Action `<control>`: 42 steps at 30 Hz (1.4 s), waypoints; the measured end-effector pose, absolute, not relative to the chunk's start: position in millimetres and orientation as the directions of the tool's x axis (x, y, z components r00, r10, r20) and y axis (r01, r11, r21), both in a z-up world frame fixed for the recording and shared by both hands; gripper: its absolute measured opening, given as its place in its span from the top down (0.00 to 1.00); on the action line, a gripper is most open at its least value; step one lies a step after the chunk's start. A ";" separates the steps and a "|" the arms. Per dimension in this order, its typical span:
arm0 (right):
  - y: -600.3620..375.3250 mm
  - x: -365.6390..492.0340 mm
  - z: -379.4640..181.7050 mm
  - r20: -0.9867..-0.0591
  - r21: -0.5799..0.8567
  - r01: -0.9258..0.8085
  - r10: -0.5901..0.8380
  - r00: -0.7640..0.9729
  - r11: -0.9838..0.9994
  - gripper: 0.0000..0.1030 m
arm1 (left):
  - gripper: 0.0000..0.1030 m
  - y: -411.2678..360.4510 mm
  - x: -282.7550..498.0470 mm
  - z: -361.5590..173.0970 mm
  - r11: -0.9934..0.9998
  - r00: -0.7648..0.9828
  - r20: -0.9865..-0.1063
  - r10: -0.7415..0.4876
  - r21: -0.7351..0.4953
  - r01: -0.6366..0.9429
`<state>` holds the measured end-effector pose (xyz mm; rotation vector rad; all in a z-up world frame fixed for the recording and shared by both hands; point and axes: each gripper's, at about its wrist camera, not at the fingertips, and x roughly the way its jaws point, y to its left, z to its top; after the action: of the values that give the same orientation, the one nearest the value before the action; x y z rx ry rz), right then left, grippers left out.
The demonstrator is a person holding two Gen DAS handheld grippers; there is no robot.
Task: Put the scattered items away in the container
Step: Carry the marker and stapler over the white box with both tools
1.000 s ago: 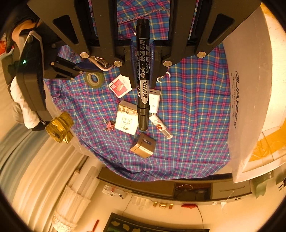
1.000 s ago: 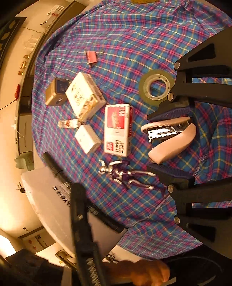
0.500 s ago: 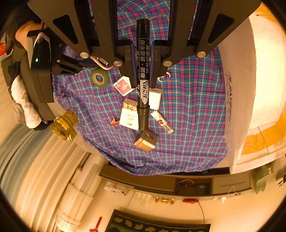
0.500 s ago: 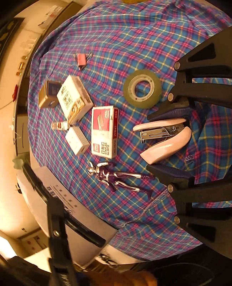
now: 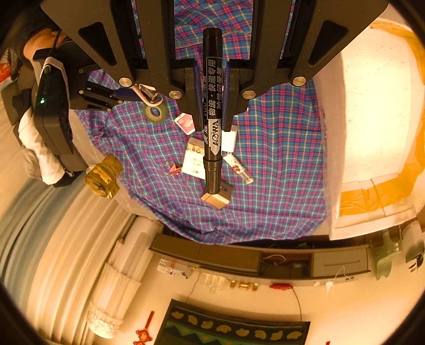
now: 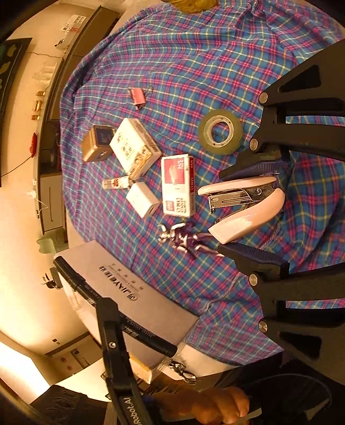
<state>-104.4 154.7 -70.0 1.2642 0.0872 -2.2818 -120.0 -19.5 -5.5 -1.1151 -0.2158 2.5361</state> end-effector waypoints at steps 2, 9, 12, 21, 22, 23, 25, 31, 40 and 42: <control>154.2 -101.3 -61.9 -0.794 0.197 0.470 -0.421 -0.439 -0.860 0.52 | 0.87 -24.4 -116.9 -1.8 -0.924 -0.632 -0.674 0.383 -0.280 -0.261; 151.5 -90.3 -34.9 -0.750 0.236 0.460 -0.462 -0.474 -0.856 0.52 | 0.87 -42.5 -106.0 11.7 -0.924 -0.659 -0.648 0.381 -0.286 -0.253; 148.2 -88.1 -24.9 -0.732 0.257 0.460 -0.481 -0.481 -0.850 0.52 | 0.87 -48.5 -102.7 16.9 -0.925 -0.670 -0.638 0.378 -0.288 -0.248; 132.3 -88.8 -3.8 -0.708 0.286 0.466 -0.513 -0.486 -0.837 0.52 | 0.87 -71.2 -94.0 28.2 -0.925 -0.699 -0.609 0.374 -0.305 -0.228; 130.4 -89.1 -1.7 -0.703 0.297 0.467 -0.522 -0.484 -0.833 0.52 | 0.87 -73.8 -92.3 30.1 -0.925 -0.704 -0.604 0.373 -0.306 -0.227; 128.4 -89.5 0.3 -0.698 0.309 0.468 -0.532 -0.479 -0.828 0.52 | 0.87 -76.3 -91.6 31.3 -0.924 -0.707 -0.601 0.373 -0.310 -0.224; 122.5 -90.2 4.7 -0.690 0.330 0.471 -0.549 -0.472 -0.818 0.52 | 0.87 -80.9 -90.7 34.1 -0.923 -0.713 -0.594 0.372 -0.316 -0.219; 103.0 -90.1 24.4 -0.670 0.343 0.494 -0.577 -0.468 -0.799 0.52 | 0.87 -95.0 -88.5 39.8 -0.920 -0.731 -0.574 0.369 -0.338 -0.199; 69.1 -93.0 50.7 -0.658 0.319 0.538 -0.591 -0.466 -0.780 0.52 | 0.87 -122.5 -87.1 46.7 -0.908 -0.755 -0.542 0.369 -0.384 -0.167; 61.2 -93.3 54.3 -0.657 0.315 0.548 -0.594 -0.464 -0.775 0.52 | 0.87 -127.5 -87.2 45.6 -0.906 -0.758 -0.540 0.367 -0.391 -0.160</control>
<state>-93.3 61.2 54.3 1.0335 -0.0770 -2.2318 -87.2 -127.5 45.6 -0.9166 -0.4692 2.6634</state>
